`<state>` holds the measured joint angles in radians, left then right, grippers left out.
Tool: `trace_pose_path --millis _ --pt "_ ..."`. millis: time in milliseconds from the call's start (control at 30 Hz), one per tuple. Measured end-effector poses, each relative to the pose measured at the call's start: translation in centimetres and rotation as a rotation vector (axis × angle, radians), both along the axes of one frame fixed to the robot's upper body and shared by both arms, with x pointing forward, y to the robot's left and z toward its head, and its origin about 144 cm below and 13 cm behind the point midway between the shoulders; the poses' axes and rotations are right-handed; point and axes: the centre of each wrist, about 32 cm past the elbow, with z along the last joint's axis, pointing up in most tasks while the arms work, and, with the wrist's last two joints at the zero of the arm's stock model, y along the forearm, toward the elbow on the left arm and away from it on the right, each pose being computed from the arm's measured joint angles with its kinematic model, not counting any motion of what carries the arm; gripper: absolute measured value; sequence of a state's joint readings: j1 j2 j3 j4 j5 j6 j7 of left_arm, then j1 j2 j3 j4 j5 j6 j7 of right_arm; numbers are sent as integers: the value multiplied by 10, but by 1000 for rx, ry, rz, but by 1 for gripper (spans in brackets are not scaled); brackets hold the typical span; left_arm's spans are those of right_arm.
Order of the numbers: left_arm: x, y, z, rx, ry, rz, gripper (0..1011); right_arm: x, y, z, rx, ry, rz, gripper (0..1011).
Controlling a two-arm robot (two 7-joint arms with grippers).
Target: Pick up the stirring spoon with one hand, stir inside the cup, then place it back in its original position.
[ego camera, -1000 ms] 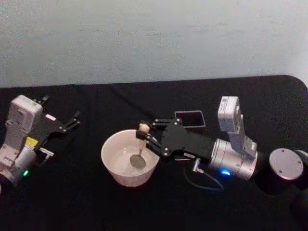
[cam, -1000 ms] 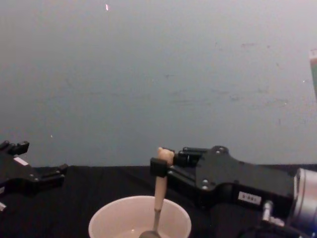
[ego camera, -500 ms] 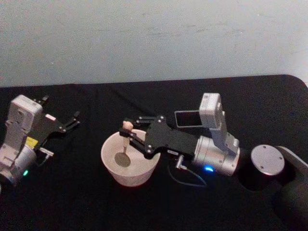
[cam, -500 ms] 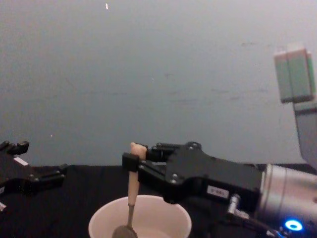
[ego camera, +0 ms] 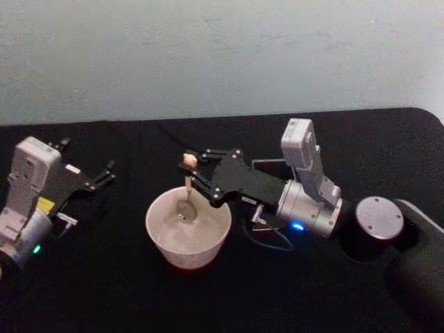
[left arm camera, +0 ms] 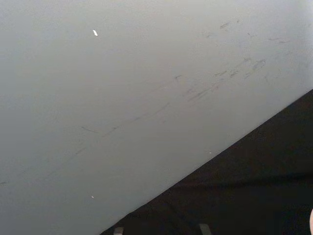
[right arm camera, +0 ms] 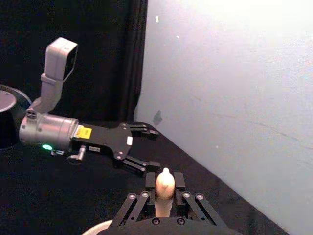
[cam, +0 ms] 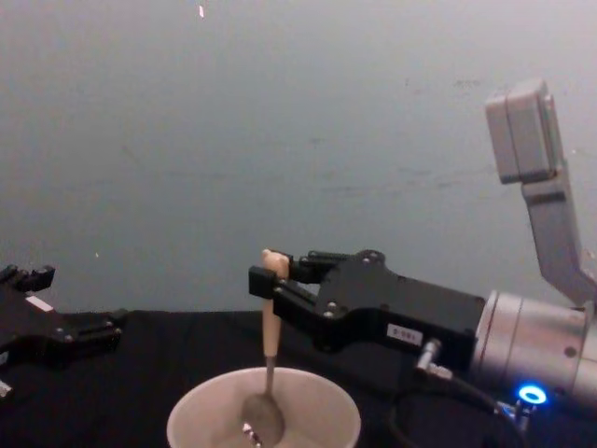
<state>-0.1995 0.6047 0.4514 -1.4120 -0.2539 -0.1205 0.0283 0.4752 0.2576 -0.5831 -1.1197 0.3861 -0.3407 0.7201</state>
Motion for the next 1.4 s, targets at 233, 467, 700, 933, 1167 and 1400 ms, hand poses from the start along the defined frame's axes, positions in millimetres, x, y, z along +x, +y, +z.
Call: trace_pose_path --millis 233,467,700,933,1167,1400 --pt "0 0 0 0 0 0 1001 -1 -6 1 0 -1 -13 212" --pt "0 0 0 0 0 0 1001 -7 -9 4 17 0 4 212" --pt "0 0 0 0 0 0 1001 -11 -12 11 43 -6 15 212" --pt "0 0 0 0 0 0 1001 -10 -22 29 90 -42 32 212" --pt "0 0 0 0 0 0 1001 -7 -46 58 151 -128 25 212" --pt "0 0 0 0 0 0 1001 -10 -70 74 169 -188 -6 212"
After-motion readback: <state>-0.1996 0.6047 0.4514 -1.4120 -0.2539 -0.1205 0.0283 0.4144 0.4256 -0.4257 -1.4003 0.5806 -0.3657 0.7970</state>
